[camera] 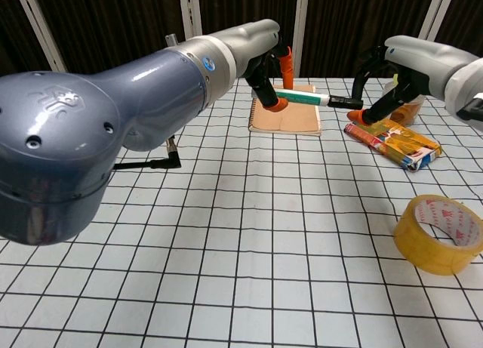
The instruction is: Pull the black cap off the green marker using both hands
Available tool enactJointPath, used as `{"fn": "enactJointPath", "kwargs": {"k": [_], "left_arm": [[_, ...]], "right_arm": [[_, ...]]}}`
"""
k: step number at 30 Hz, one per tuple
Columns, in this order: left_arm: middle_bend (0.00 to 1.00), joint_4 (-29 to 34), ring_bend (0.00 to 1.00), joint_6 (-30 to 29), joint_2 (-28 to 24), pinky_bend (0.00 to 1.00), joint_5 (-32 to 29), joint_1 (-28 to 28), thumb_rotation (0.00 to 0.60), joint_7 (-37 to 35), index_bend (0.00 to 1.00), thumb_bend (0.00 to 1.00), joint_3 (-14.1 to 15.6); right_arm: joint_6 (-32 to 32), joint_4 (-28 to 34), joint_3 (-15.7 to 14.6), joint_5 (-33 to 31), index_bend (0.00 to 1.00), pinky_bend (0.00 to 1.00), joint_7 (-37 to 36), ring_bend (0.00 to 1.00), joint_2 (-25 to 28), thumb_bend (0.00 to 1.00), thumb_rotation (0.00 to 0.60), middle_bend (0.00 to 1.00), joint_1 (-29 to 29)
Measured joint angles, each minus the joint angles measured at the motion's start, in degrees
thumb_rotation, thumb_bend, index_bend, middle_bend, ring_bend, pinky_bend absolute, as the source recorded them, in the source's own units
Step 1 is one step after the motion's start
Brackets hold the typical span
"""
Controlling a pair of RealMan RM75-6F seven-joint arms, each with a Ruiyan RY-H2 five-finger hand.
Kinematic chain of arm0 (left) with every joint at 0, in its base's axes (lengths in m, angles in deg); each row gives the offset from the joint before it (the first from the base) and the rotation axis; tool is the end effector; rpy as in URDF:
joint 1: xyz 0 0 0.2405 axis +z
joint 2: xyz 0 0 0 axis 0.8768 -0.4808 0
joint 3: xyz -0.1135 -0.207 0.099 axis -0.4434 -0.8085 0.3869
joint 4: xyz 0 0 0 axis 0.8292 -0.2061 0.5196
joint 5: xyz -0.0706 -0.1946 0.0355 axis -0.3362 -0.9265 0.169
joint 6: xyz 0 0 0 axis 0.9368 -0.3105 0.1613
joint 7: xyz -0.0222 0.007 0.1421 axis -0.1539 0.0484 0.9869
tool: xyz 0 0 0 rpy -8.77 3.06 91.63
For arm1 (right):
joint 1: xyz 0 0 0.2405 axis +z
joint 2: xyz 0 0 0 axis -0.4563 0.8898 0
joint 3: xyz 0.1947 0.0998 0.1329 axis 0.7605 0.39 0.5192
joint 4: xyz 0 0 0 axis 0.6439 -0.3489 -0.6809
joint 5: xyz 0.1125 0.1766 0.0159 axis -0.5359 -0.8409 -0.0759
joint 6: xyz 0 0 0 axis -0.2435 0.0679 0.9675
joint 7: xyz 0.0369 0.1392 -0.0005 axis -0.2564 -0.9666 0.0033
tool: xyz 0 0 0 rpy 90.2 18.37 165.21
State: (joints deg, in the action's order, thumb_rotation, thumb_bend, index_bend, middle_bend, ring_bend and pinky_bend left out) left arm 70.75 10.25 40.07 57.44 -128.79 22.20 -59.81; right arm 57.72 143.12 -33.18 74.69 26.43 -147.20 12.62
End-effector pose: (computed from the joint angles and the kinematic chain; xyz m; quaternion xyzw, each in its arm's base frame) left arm 0.0473 0.3530 -0.0589 -0.6892 -0.3985 -0.4433 0.4118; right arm -0.1210 -0.3297 0.0322 0.5642 -0.5075 0.4251 0.4933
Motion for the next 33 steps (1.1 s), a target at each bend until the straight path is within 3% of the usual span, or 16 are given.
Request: {"fn": "enactJointPath", "kwargs": {"k": [16, 33], "left_arm": [[0.25, -0.31, 0.0, 0.0, 0.3, 0.0, 0.39, 0.1, 0.6, 0.27, 0.65, 0.52, 0.03], [0.25, -1.55, 0.0, 1.08, 0.74, 0.0, 2.02, 0.88, 0.6, -1.9, 0.65, 0.52, 0.24]], "right_arm": [[0.08, 1.03, -0.03, -1.19, 0.52, 0.04, 1.41, 0.07, 0.42, 0.35, 0.6, 0.05, 0.17], [0.15, 0.9, 0.2, -1.35, 0.55, 0.04, 1.73, 0.07, 0.07, 0.35, 0.6, 0.05, 0.68]]}}
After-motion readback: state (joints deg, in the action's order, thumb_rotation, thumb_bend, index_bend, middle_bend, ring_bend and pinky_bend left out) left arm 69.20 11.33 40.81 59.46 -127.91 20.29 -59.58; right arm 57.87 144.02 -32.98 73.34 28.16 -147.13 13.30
